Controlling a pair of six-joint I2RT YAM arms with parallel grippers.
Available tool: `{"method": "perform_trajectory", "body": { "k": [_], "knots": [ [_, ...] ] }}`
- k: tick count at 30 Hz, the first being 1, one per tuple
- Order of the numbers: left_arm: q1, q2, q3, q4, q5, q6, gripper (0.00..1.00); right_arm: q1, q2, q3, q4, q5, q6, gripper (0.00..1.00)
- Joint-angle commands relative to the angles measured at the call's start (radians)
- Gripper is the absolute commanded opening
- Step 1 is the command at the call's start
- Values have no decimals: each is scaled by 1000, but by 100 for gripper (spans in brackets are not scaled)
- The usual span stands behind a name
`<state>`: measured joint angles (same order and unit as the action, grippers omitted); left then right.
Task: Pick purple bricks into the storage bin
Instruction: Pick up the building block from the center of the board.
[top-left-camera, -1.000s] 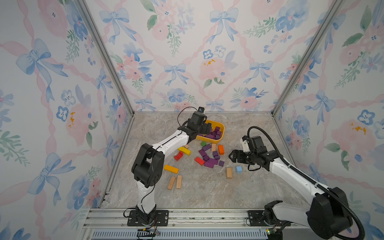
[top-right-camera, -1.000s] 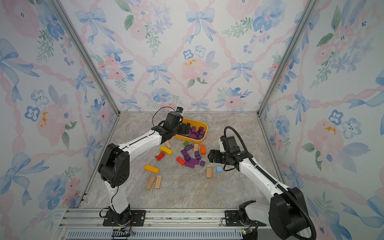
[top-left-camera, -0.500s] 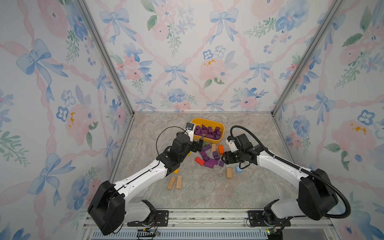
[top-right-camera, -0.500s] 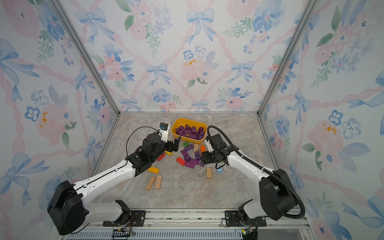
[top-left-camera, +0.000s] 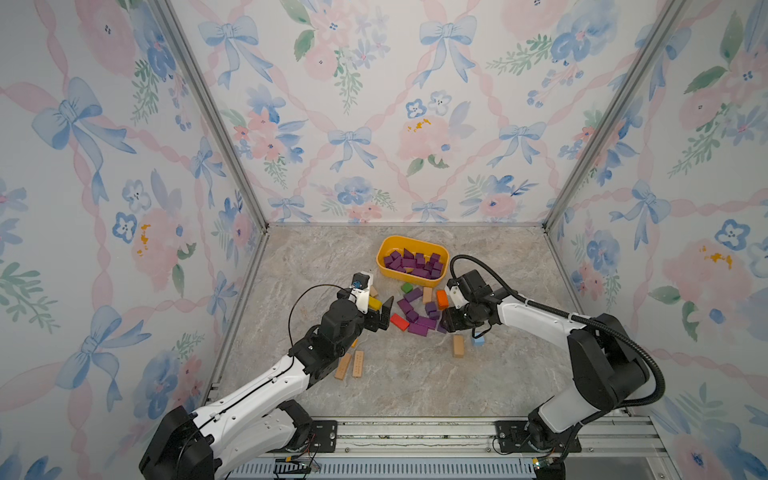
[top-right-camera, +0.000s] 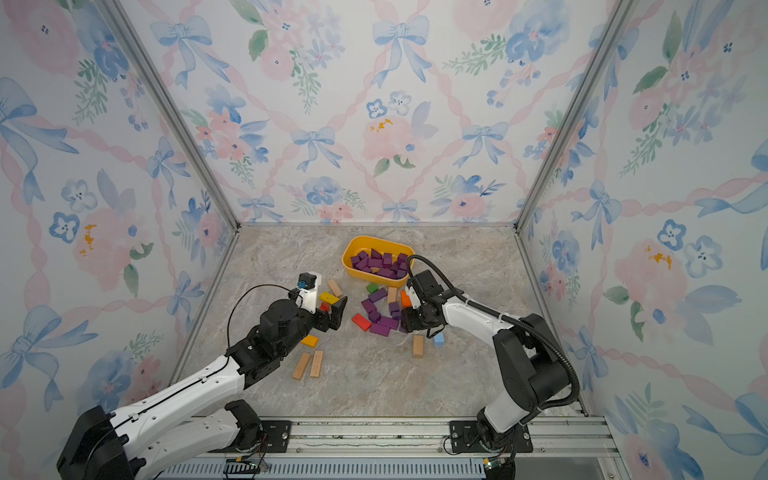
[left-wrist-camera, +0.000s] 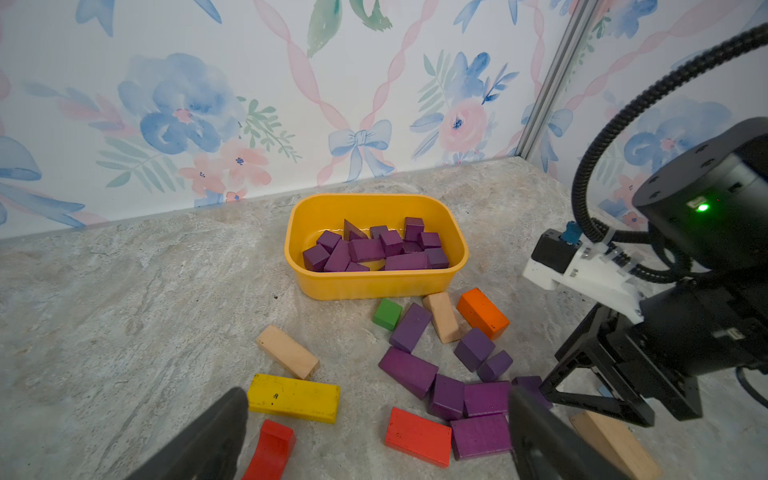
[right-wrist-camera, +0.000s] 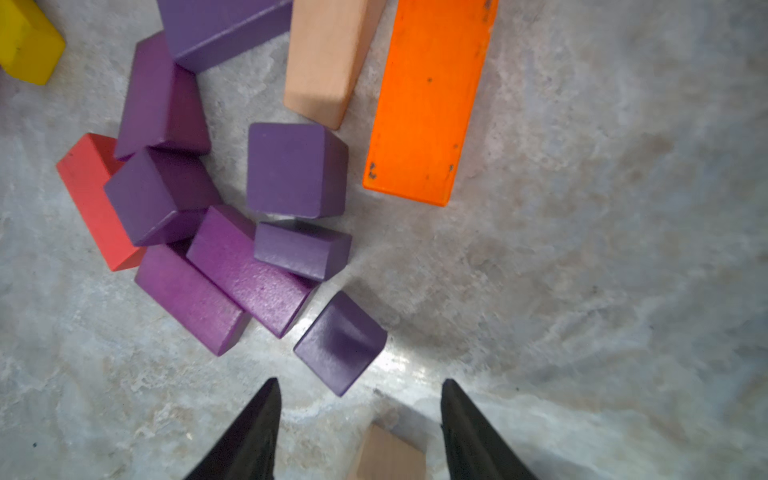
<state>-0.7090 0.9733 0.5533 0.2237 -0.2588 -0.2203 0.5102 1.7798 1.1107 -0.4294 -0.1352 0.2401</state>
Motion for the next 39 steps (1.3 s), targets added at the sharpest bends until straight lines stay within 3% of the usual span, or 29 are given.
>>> {"method": "perform_trajectory", "body": {
  "k": [1,10,25,29,39],
  "knots": [
    [-6,-4,-4,25,20,-11,98,12,60,21,14,3,7,59],
    [-5,-2,-8,22,20,-7,98,62,138,100,-66,123,-30,56],
    [-5,-3,-24,23,9,-10,98,100,194,110,-84,165,-40,45],
    [-4,5,-24,23,3,-8,98,100,190,113,-97,168,-22,34],
    [-3,42,-23,24,-6,-7,98,91,98,156,-156,146,18,32]
  ]
}}
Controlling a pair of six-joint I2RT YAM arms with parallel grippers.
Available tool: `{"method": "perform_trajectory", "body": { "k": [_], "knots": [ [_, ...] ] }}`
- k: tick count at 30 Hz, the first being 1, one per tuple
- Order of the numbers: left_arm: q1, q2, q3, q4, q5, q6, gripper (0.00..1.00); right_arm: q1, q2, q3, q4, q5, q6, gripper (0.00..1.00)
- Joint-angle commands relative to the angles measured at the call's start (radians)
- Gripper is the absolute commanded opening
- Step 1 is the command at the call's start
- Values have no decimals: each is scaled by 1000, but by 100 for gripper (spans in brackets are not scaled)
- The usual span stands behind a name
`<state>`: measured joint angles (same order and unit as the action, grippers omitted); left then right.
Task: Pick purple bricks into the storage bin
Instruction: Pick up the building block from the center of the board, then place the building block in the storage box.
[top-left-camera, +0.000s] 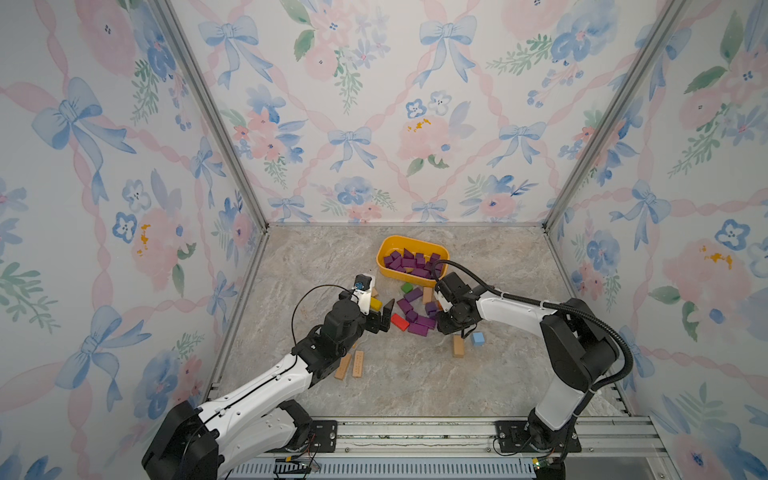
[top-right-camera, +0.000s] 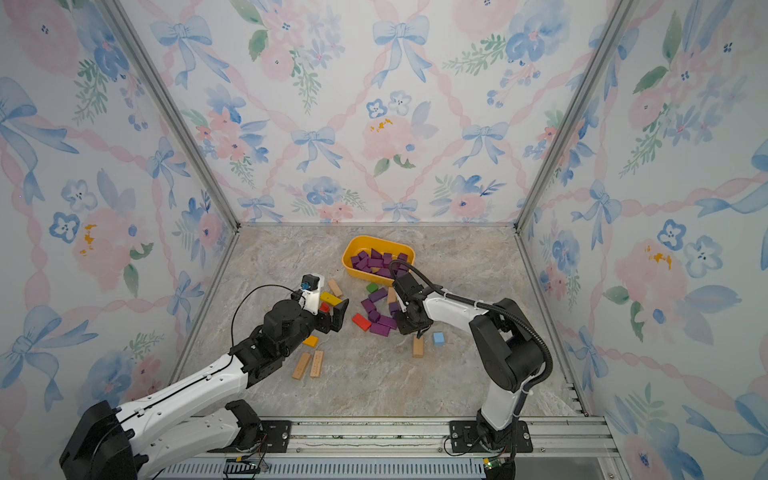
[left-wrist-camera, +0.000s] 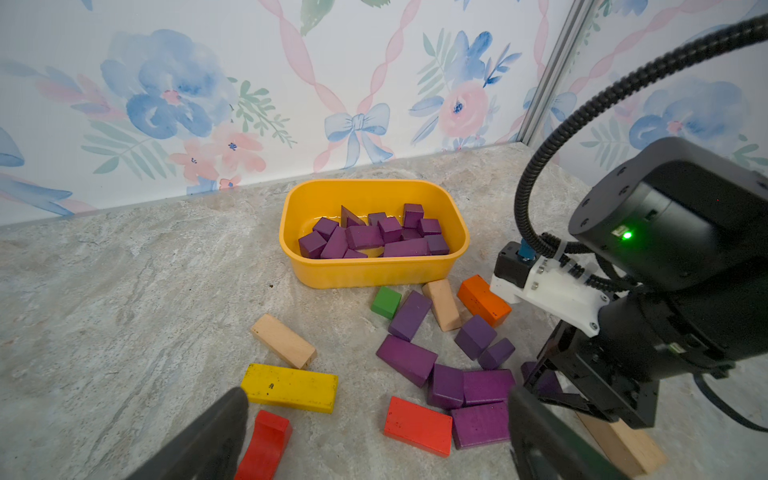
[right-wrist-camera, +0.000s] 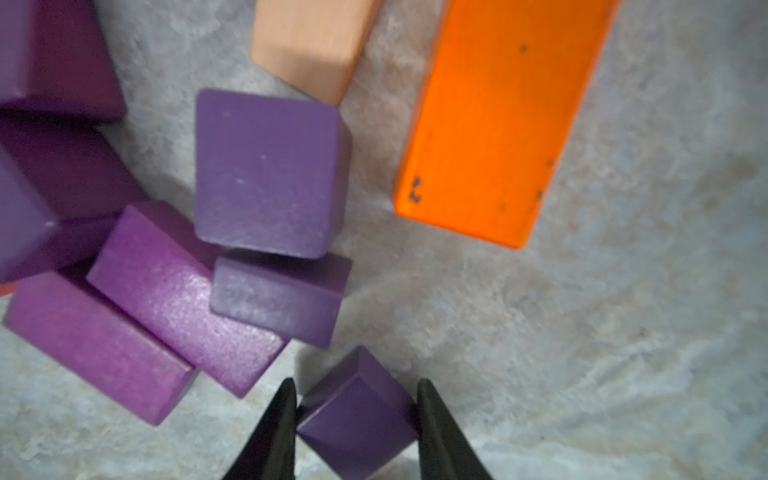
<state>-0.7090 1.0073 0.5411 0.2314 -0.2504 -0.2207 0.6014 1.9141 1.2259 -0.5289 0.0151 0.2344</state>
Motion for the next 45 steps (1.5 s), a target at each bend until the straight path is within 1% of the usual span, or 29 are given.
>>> {"method": "perform_trajectory", "body": {
  "k": [1,5,8,10,15,23,24,27,30,32,37,45],
  "knots": [
    [-4,12,-11,16,-18,-5,98,-3,-49,54,-61,-13,28,32],
    [-3,18,-17,16,-29,0,98,-27,-80,123,-72,-41,42,32],
    [-4,15,-22,16,-36,4,98,-63,-70,187,-39,-108,47,33],
    [-3,15,-25,16,-41,12,98,-100,-37,244,-19,-148,62,33],
    [-1,17,-30,15,-43,21,98,-170,85,422,-46,-157,69,33],
    [0,30,-41,15,-44,2,98,-218,250,620,-80,-155,68,34],
    [0,36,-39,17,-42,-5,98,-220,265,637,-83,-158,66,36],
    [0,62,-30,20,-20,-16,98,-220,293,680,-91,-161,58,55],
    [0,93,-15,20,5,-14,98,-218,270,676,-68,-169,49,68],
    [2,121,-2,22,20,-16,98,-218,242,662,-48,-173,43,75],
    [0,200,44,18,74,-16,98,-218,151,618,-47,-172,29,77],
    [-1,254,75,14,105,-48,98,-214,-79,412,-24,-160,28,78]
  ]
}}
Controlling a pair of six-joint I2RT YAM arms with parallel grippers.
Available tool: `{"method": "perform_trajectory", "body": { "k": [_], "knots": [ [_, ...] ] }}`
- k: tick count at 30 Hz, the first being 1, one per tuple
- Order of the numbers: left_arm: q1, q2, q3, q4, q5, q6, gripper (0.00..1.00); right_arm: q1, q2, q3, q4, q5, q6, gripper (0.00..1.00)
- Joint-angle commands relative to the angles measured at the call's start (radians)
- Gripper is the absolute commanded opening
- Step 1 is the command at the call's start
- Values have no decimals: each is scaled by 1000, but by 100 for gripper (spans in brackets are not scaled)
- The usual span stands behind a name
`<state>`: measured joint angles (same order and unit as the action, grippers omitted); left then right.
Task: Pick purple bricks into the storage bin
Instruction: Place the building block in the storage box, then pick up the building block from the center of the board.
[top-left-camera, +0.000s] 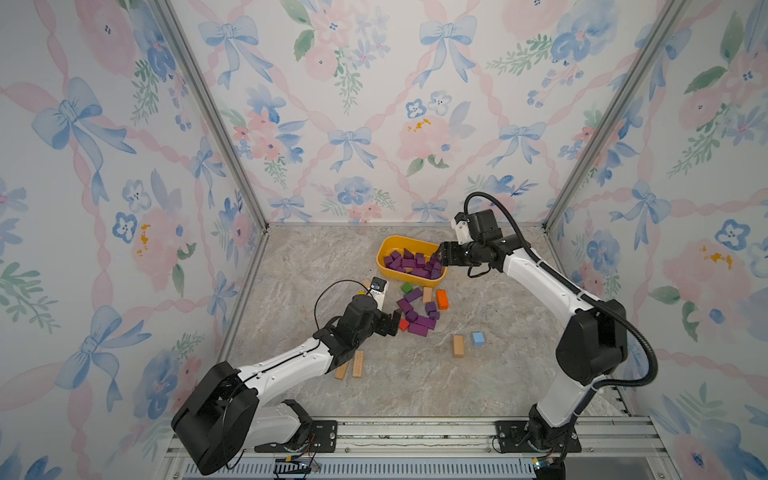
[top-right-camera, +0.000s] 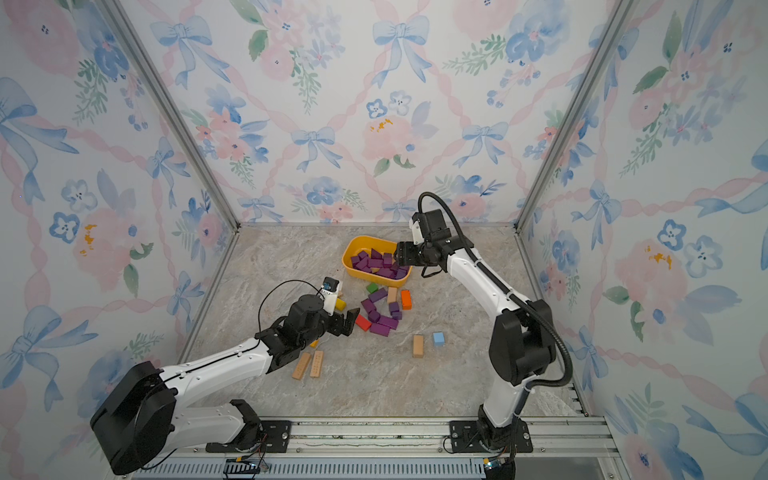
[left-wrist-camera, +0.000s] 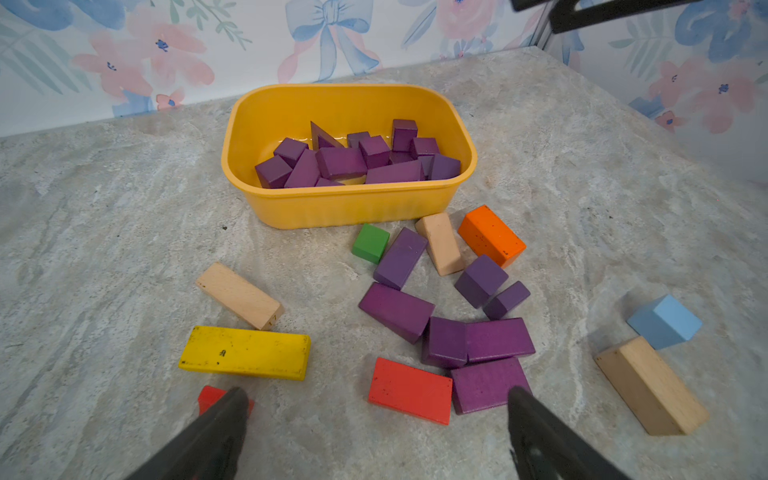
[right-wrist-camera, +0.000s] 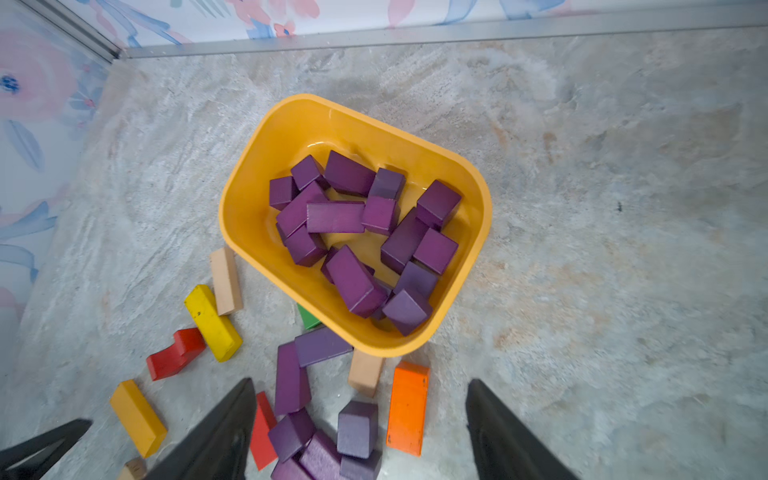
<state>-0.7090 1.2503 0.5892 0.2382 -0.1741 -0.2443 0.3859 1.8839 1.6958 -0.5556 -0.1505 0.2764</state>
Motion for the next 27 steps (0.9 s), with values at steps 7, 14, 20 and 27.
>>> {"method": "perform_trajectory", "body": {
  "k": [7,14,20,27],
  "knots": [
    [-7,3,25,-3,51,-54,98,5,-253,-201,-35,68,-32,81],
    [-14,19,27,-12,65,-99,98,21,-414,-296,-124,206,-85,82],
    [-26,56,59,-45,58,-118,98,27,-567,-414,-166,381,-93,90],
    [-42,105,102,-105,41,-136,98,-22,-732,-557,-170,422,-84,98]
  ]
}}
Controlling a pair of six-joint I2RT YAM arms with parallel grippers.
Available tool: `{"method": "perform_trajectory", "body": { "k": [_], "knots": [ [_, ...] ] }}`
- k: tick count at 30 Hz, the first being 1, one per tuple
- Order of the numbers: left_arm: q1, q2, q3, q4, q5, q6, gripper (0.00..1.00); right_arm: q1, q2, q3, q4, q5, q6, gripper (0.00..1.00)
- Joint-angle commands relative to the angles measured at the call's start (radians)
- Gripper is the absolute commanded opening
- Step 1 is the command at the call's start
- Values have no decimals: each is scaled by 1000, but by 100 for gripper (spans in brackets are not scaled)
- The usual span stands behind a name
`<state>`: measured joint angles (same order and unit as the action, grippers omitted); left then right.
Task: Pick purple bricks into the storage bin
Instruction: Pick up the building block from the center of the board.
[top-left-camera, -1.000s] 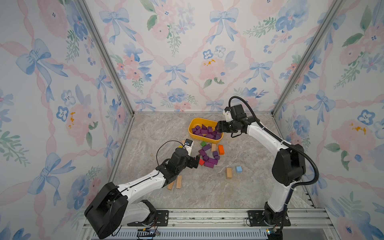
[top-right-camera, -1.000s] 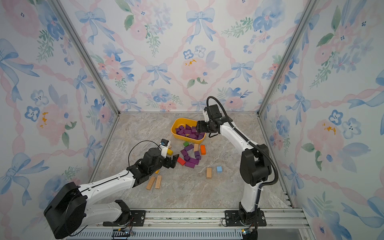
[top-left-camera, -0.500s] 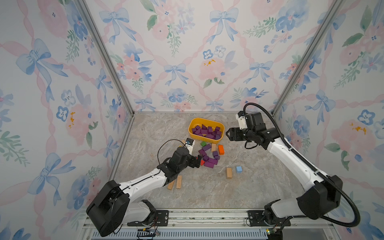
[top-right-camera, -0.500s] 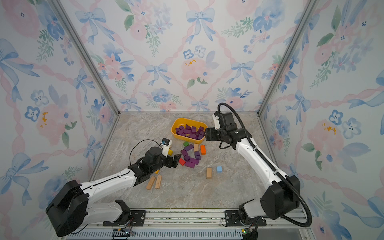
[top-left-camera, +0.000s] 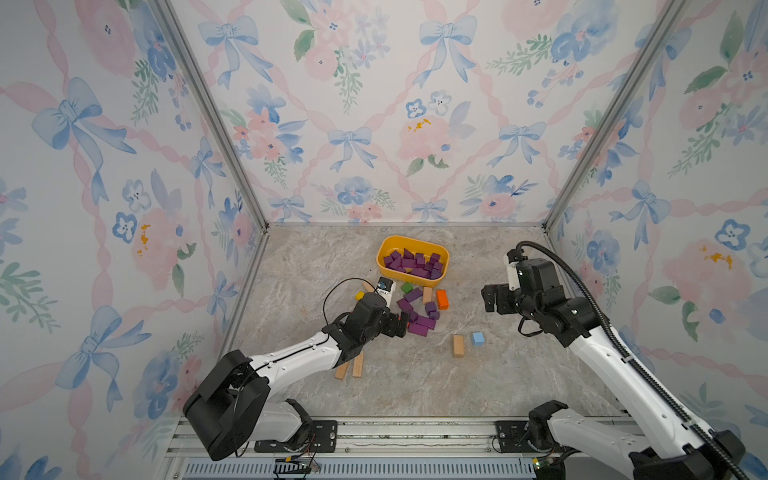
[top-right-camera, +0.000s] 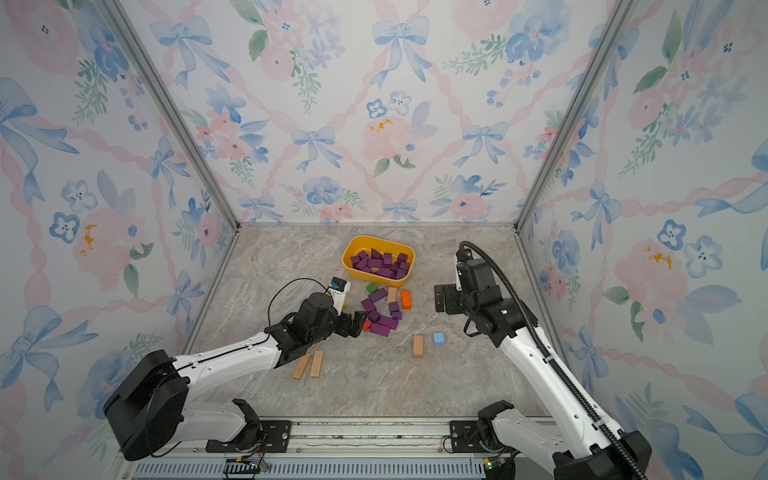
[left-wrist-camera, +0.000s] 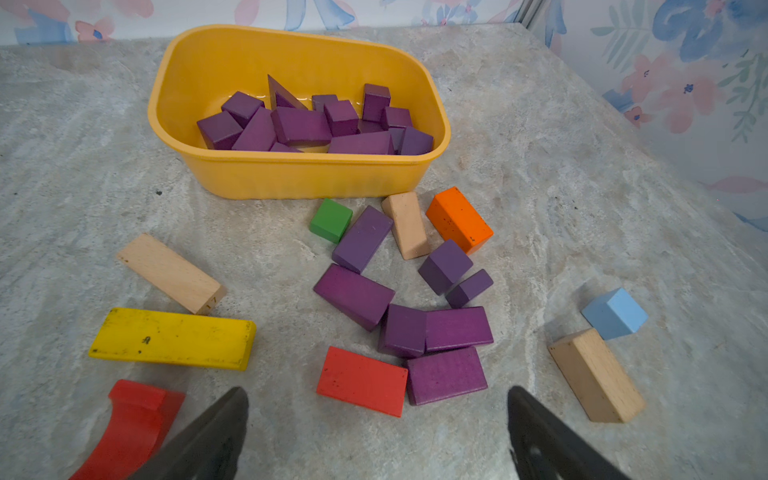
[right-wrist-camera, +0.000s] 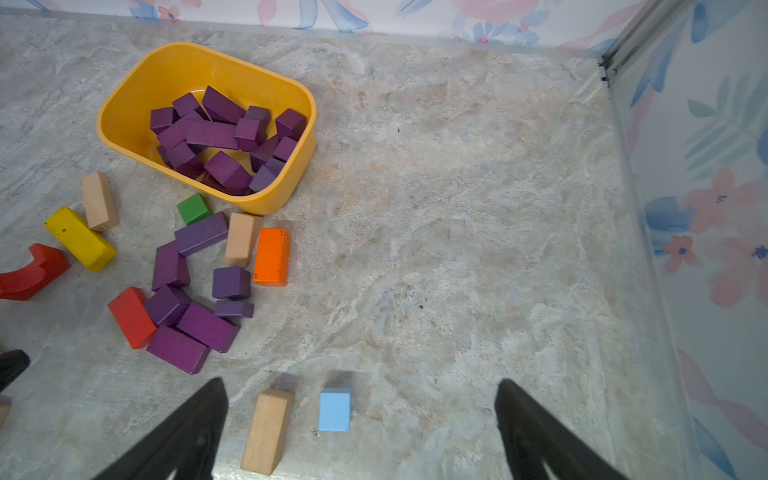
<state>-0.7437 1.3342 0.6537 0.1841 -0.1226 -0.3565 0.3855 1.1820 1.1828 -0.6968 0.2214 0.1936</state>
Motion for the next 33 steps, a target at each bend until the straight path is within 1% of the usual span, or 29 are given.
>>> {"method": "perform_trajectory", "body": {
  "k": [1,4,7,9,12,18,21,27,30,33],
  "knots": [
    [-10,31,56,-58,-12,-25,98,-28,-49,-61,-25,48,2,97],
    [-18,53,73,-79,-17,-37,98,-45,-107,-108,-20,36,11,97],
    [-26,82,87,-94,-18,-47,98,-64,-150,-141,-20,-3,14,97],
    [-32,111,103,-108,-16,-51,98,-80,-175,-165,-18,-32,20,97],
    [-39,163,140,-139,-15,-50,98,-98,-202,-203,-13,-40,37,97],
    [-58,250,216,-175,-3,-37,98,-123,-222,-263,12,-94,45,97],
    [-67,285,243,-180,4,-28,96,-128,-215,-278,27,-114,43,97],
    [-72,351,285,-199,2,-5,81,-135,-206,-295,43,-140,46,97],
    [-73,368,296,-205,0,-1,71,-137,-211,-305,52,-151,45,97],
    [-72,379,304,-208,-14,-1,69,-139,-210,-309,56,-156,47,97]
  ]
}}
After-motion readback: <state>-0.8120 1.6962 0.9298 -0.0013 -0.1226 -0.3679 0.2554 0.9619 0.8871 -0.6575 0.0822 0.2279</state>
